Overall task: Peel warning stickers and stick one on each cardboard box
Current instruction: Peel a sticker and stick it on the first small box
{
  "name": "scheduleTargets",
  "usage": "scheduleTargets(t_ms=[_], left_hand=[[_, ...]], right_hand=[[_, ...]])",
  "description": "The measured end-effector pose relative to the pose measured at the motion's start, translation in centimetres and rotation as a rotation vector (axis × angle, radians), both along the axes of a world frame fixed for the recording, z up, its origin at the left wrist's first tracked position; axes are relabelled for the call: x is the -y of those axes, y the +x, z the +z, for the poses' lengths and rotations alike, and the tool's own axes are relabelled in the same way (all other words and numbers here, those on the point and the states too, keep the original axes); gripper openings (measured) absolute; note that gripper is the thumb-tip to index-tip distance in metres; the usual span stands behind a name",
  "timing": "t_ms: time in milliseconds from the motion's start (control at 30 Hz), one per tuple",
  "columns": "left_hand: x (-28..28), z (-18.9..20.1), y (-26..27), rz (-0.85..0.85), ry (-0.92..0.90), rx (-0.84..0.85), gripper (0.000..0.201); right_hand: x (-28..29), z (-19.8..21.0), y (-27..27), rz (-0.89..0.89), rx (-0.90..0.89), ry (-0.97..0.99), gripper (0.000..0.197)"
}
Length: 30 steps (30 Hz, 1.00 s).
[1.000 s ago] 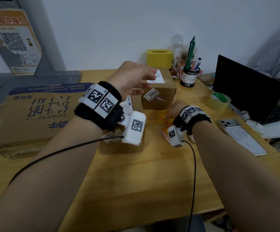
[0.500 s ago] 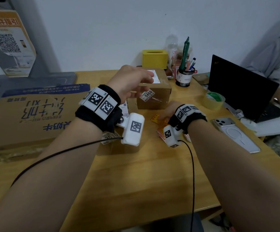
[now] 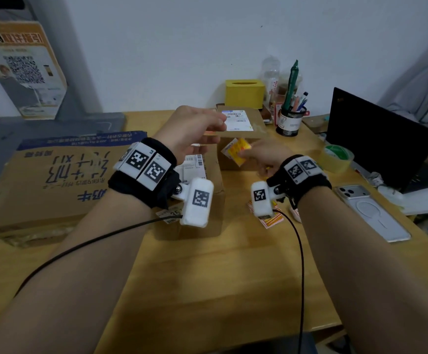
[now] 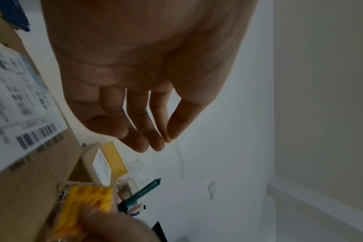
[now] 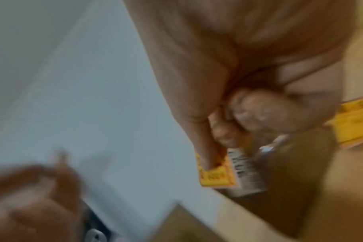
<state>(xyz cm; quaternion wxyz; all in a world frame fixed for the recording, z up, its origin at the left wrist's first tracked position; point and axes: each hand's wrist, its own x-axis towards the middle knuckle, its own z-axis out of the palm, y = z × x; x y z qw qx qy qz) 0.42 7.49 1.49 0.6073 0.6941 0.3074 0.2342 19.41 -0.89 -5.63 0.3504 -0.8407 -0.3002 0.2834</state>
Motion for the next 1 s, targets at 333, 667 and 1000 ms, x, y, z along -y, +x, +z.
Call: scheduleTargets(t_ms=[333, 667, 1000], left_hand=[[-3.0, -1.9, -1.8, 0.100, -0.117, 0.092, 0.018], [-3.2, -2.8, -3.5, 0.098, -0.104, 0.136, 0.022], [-2.1, -2.4, -4.4, 0.060, -0.105, 0.180, 0.020]], right_hand=[[-0.7, 4.3, -5.5, 0.187, -0.395, 0.573, 0.014], [-1.8, 3.6, -6.1, 0.297, -0.503, 0.570, 0.028], [-0.7, 4.0, -6.6, 0.281, -0.527, 0.571, 0.033]])
